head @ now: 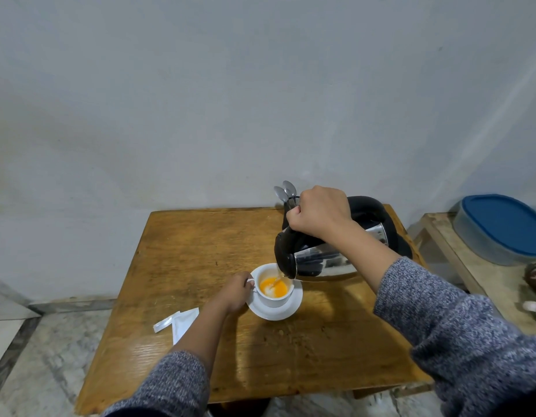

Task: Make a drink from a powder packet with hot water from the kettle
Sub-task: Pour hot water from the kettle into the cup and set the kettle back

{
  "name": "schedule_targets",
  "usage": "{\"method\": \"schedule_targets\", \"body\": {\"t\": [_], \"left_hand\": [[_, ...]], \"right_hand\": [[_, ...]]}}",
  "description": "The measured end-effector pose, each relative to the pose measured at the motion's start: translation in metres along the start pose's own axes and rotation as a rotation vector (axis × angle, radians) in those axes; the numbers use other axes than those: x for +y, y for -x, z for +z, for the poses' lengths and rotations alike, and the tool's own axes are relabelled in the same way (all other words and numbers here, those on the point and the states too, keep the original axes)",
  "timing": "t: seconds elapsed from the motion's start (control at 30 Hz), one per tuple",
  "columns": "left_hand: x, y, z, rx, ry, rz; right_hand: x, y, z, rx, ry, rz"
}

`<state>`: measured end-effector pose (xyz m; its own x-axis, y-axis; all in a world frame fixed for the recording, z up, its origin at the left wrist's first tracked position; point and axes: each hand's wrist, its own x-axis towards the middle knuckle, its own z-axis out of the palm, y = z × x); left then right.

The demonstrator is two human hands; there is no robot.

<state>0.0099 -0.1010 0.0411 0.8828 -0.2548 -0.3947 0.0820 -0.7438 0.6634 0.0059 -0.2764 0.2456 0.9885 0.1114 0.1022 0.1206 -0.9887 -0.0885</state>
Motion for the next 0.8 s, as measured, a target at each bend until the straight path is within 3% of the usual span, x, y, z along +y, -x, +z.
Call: {"method": "schedule_targets", "body": {"t": [0.8], "left_hand": [[-0.001,-0.002,-0.003,-0.034,-0.008,-0.017]], "right_hand": [[-0.007,0.005,-0.007,-0.029,0.038,0.066]]}}
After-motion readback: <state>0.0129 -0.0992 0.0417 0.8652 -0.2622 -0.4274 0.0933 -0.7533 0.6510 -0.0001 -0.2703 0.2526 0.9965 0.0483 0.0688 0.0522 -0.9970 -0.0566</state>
